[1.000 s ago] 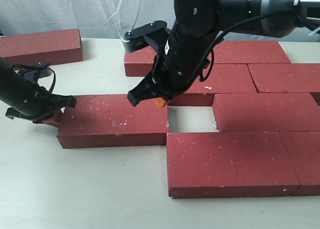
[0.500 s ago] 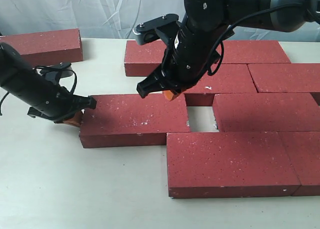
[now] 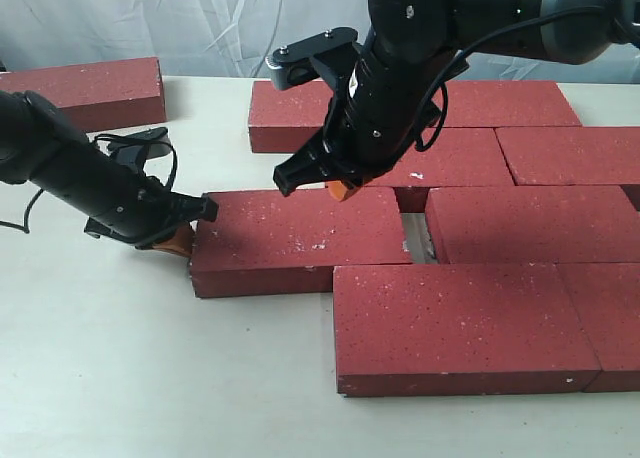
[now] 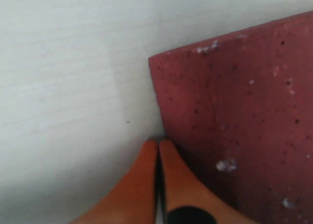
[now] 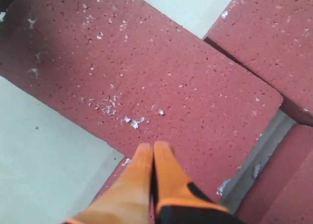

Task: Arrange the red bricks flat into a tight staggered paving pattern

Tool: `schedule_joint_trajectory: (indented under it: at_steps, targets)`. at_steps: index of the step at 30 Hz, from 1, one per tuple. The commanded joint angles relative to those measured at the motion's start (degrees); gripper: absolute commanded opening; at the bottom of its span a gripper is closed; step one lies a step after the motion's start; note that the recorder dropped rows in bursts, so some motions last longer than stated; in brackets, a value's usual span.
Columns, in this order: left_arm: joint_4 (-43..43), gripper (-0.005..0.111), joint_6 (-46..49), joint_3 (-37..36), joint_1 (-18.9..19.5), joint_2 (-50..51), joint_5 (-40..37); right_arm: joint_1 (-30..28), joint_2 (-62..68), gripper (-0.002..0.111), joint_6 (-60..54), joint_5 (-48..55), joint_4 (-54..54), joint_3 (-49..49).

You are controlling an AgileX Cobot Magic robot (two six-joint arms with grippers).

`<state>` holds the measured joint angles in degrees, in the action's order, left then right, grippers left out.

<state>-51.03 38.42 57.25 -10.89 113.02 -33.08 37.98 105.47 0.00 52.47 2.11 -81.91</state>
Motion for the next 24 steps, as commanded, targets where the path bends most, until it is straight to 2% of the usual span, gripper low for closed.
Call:
schedule_joint_trajectory:
  at_steps: [1, 6, 13, 21, 24]
  targets:
    - [-2.2, 0.000, 1.2, -0.2, -0.8, 0.3, -0.3, -0.3, -0.7, -0.001, 0.0, -0.3, -0.3, -0.3]
    - [-4.0, 0.000, 1.7, -0.2, -0.8, 0.3, -0.4, -0.3, -0.7, -0.001, 0.0, -0.3, -0.3, -0.3]
    - [-12.5, 0.000, 9.2, -0.2, -0.8, 0.9, -2.2, -0.3, -0.7, -0.001, 0.0, 0.0, -0.3, -0.3]
    - [-12.0, 0.000, 9.3, -0.2, -0.7, 1.3, -2.4, -0.3, -0.7, -0.001, 0.0, -0.1, -0.3, -0.3]
    - [-8.6, 0.000, 6.1, -0.2, 1.3, 1.1, -3.0, -0.3, -0.7, -0.001, 0.0, 0.0, -0.3, -0.3]
